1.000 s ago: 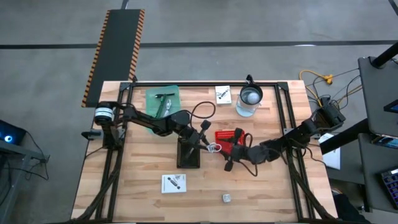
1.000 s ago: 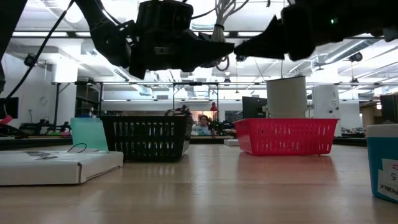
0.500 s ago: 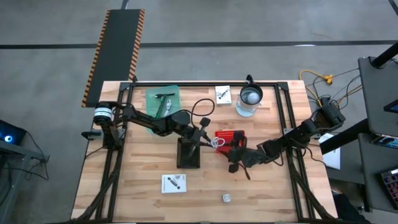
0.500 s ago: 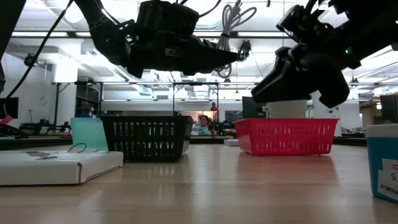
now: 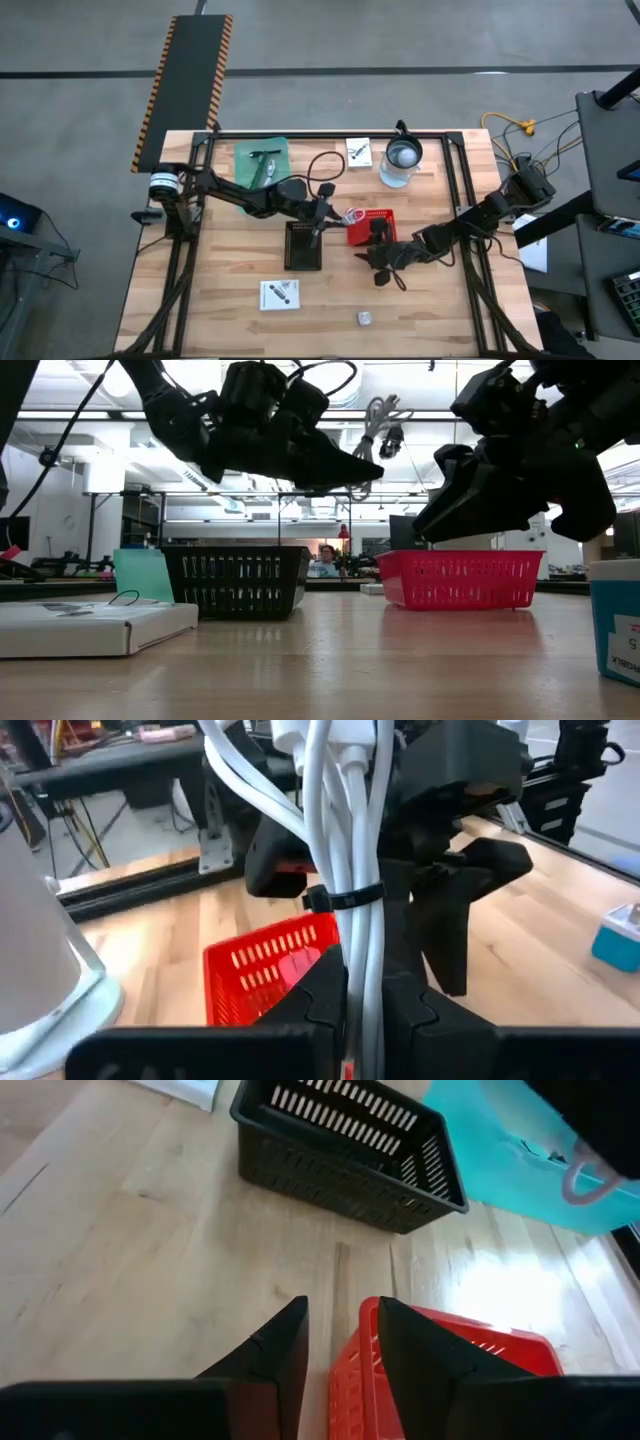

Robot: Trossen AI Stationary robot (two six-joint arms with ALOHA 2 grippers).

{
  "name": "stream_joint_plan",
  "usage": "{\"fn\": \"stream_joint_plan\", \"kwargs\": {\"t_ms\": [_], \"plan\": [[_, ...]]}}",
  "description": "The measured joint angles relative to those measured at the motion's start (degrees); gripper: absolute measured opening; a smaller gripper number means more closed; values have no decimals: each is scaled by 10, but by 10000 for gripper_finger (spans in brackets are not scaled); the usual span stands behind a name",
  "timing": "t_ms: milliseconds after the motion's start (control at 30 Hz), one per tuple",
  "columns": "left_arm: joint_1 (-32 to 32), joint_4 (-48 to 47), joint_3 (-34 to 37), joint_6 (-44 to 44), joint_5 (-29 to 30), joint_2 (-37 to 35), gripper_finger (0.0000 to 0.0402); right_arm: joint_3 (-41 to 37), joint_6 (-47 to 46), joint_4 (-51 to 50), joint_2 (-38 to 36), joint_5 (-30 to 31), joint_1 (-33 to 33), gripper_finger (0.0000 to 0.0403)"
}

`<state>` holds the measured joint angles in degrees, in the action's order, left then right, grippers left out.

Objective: Pick and place items into bin
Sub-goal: Put the white charger cable into the blue bin

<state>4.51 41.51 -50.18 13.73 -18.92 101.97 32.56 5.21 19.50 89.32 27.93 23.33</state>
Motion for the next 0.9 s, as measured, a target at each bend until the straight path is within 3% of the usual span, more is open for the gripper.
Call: {"fn": "stream_joint_plan", "kwargs": {"t_ms": [567,733,900], "plan": [[0,-347,-3,-180,224,-211,13,1,83,8,-8,6,0,100],[5,-458,-6,-245,301,-241,13,2,83,9,-14,6,0,102],[28,-522,-5,-271,320,-250,13,5,82,9,-19,6,0,96]]}}
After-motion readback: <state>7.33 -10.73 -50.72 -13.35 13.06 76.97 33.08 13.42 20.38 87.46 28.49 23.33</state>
